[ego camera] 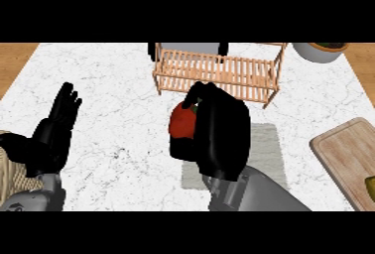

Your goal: Pick the bell pepper from the placemat and place it in the tiered shelf

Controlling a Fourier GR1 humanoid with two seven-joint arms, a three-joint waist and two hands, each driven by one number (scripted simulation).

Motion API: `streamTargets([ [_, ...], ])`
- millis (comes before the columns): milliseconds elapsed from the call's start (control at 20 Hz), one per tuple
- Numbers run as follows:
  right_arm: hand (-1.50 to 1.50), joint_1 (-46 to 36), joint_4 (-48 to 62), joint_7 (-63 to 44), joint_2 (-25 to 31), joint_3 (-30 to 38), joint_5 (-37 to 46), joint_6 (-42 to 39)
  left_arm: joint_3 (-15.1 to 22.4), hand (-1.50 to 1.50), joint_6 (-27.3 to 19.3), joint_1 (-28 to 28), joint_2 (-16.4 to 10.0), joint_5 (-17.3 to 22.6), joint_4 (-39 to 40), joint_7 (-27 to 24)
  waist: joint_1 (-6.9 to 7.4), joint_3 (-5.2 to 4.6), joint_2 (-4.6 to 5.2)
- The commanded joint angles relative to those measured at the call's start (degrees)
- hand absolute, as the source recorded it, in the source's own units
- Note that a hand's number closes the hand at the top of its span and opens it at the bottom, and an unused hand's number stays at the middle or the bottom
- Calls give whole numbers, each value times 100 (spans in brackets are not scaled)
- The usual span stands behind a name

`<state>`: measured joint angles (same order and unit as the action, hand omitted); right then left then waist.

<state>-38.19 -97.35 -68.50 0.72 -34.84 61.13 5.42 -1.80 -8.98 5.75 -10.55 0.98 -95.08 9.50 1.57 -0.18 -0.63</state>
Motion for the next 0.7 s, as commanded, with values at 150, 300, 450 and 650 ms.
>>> streamTargets([
  [150,150,-913,305,-1665,-68,272,185,-69,304,0,-272,-136,291,-270,-312,60,-7,9,27],
  [300,150,-1177,400,-1668,-68,590,261,-231,55,0,-68,-6,69,-81,-131,66,-54,9,36],
  [450,150,-1230,647,-1422,-68,836,270,-141,-31,0,-95,9,46,-125,-15,-105,-66,10,59],
  [650,150,-1362,1313,-1029,-69,1244,364,444,-145,0,113,145,-56,112,19,74,-20,13,81],
])
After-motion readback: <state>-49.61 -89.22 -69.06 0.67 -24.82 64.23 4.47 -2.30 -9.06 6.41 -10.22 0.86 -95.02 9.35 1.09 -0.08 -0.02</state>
